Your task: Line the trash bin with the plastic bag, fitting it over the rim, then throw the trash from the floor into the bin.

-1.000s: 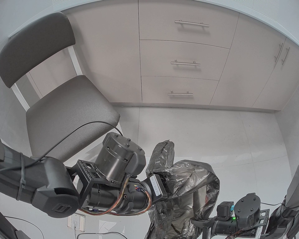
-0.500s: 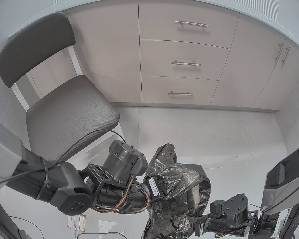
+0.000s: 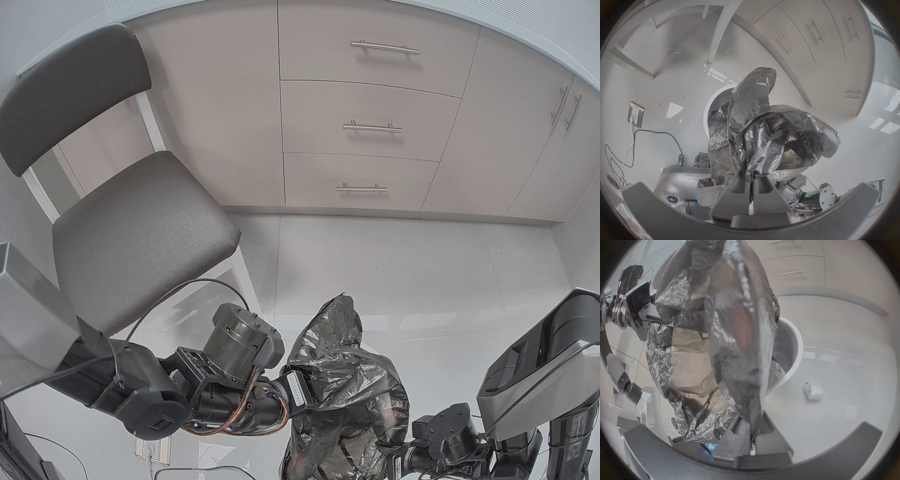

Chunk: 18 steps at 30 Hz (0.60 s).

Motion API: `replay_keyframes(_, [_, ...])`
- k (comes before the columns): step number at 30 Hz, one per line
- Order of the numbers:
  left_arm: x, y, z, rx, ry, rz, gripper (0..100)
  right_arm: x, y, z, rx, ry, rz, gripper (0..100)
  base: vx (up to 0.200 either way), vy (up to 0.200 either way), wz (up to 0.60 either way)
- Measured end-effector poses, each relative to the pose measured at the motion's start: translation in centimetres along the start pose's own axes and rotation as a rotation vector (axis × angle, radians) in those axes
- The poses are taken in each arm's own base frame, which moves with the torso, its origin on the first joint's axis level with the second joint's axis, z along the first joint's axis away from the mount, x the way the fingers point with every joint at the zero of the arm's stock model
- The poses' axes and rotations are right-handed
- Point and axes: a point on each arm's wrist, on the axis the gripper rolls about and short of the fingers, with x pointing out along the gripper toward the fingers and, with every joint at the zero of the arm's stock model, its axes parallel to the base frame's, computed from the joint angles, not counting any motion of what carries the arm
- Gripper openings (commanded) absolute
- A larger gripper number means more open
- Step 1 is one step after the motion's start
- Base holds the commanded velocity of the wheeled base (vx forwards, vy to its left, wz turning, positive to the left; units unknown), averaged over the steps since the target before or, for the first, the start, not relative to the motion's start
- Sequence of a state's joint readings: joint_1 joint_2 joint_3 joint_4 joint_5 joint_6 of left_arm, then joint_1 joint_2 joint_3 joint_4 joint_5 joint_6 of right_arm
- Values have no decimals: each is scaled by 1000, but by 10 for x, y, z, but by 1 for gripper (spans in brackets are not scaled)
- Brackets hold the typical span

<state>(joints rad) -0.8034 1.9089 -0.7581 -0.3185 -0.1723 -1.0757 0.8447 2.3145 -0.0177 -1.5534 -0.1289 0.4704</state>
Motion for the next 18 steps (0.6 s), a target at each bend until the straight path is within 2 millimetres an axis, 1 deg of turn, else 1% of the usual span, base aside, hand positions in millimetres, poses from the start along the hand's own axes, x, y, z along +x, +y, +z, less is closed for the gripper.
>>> replay_keyframes(10, [24, 22, 7, 18, -8, 47, 0, 10, -7, -6, 11, 29, -46, 0, 0, 0, 0])
replay_keyframes(18, [30, 34, 7, 19, 5, 88, 0, 14, -12, -10, 4, 34, -101, 0, 0, 0, 0])
